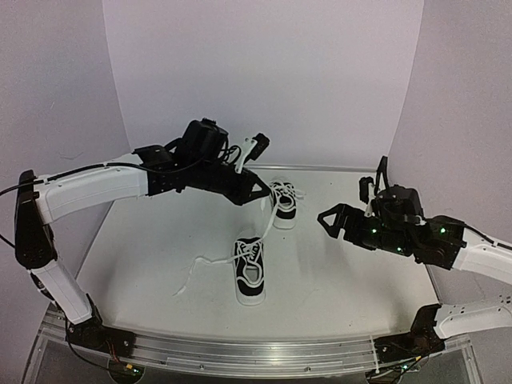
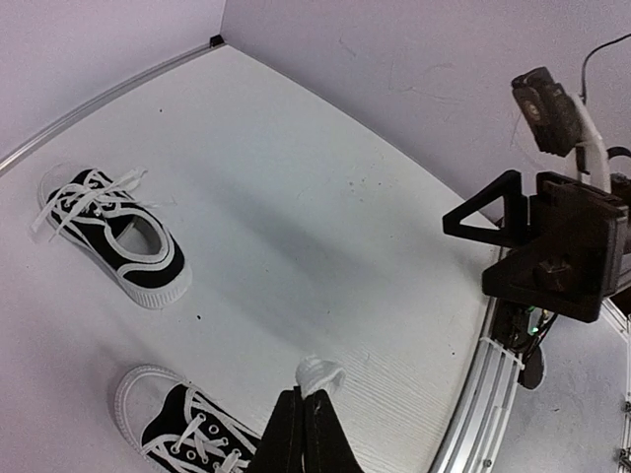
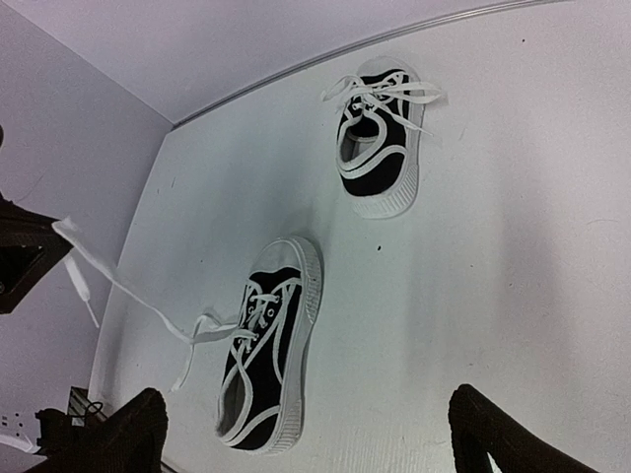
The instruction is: Tie the shoes
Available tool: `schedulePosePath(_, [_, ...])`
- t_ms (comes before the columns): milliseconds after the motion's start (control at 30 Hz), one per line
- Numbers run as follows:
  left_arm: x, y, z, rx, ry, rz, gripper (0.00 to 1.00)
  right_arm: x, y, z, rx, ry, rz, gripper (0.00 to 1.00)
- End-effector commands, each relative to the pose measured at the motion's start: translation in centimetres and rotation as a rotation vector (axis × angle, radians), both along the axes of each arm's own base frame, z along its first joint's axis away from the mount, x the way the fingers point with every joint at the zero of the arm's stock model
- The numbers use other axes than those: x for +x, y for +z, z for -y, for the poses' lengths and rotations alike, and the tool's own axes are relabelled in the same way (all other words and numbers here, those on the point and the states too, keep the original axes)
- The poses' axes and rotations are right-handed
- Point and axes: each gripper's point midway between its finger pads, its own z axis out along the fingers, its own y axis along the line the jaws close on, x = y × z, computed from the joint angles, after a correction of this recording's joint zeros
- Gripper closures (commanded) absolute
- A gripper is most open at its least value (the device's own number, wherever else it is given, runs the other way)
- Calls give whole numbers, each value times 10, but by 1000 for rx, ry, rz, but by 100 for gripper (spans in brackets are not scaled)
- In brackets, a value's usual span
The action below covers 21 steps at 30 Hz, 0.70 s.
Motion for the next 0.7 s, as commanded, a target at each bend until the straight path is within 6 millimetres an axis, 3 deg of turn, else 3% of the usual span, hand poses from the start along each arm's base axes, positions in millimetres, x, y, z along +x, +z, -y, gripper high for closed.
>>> schedulePosePath(0, [29,28,-17,-26,140,71,100,-3,-13,1,-21,19,-23,5])
schedulePosePath(67, [53,11,-53,24,295,15,100,-4,-17,-2,-36,33,-31,5])
schedulePosePath(133, [83,-14,-109,42,472,-79,100,-2,-21,-6,-54,47,-38,5])
schedulePosePath(200, [93,-44,-155,83,600,-131,100,-1,-24,-10,-71,63,-44,5])
schedulePosePath(300, [95,-79,-203,204,741,-139,100,1,-26,-16,-81,78,-49,5])
schedulePosePath(400, [88,-105,-229,256,809,-184,96,3,-26,-20,-84,89,-50,5])
schedulePosePath(600, [49,-144,-255,311,852,-278,53,2,-28,-23,-86,103,-58,4])
schedulePosePath(667, [31,-156,-255,300,819,-332,46,1,-30,-24,-88,111,-63,4])
